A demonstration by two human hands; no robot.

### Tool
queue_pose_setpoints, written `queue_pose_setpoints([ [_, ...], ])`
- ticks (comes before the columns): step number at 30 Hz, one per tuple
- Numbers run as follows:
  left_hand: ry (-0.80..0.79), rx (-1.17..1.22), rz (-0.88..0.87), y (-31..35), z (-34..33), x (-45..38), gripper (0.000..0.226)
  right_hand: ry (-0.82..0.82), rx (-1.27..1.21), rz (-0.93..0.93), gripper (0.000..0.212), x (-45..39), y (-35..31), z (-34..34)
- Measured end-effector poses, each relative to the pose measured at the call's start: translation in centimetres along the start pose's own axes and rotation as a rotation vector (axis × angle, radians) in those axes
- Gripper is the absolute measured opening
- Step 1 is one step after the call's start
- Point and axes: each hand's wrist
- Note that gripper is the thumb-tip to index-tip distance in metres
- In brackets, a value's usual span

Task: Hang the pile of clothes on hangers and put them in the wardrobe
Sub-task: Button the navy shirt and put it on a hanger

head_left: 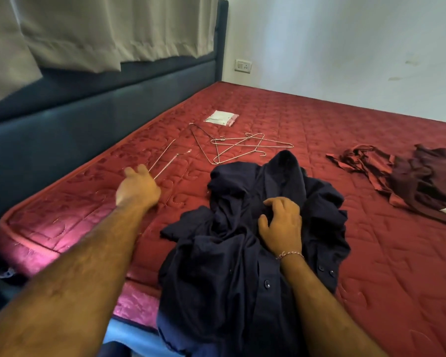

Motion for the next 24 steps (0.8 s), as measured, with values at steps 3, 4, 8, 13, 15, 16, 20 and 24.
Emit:
queue_pose_setpoints([
  [3,0.066,0.150,0.062,-2.7,0.8,-1.0,0.035,0.146,0.018,-0.251,0.047,-0.8,-0.3,0.5],
  [4,0.081,0.270,0.045,-3.2,1.3,-1.1,0.026,0.118,0.028,-0.352,0.050,-1.6,-0.1,0.7],
  [8,-0.144,0.604,-0.243,-1.4,4.2,0.2,0.006,-0.164,-0.015,-0.572,0.057,-5.2,1.7,1.8],
  [13,-0.339,0.484,-0.607,4.5,6.3,1.5,0.011,0.146,-0.253,-0.516,0.032,-6.0,2.4,5.5],
  [15,-0.393,0.429,-0.674,6.0,6.3,1.7,0.013,0.256,-0.229,-0.473,0.028,-6.0,2.6,7.4],
  [16,-0.400,0.423,-0.693,6.7,6.4,1.8,0.012,0.289,-0.213,-0.441,0.031,-6.0,2.9,8.6],
  [20,-0.332,0.314,-0.796,8.5,6.8,2.2,0.009,0.325,-0.066,-0.250,0.041,-6.2,5.5,12.6],
  [24,-0.274,0.290,-0.841,10.5,7.8,2.9,0.006,0.369,-0.033,0.092,0.028,-6.3,6.6,15.1],
])
Point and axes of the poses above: each hand's wrist, its own x-axis away from the middle knuckle, its own z-axis out of the back of the hand, y = z × x, and after that the axes turned 10 degrees about y, right-handed
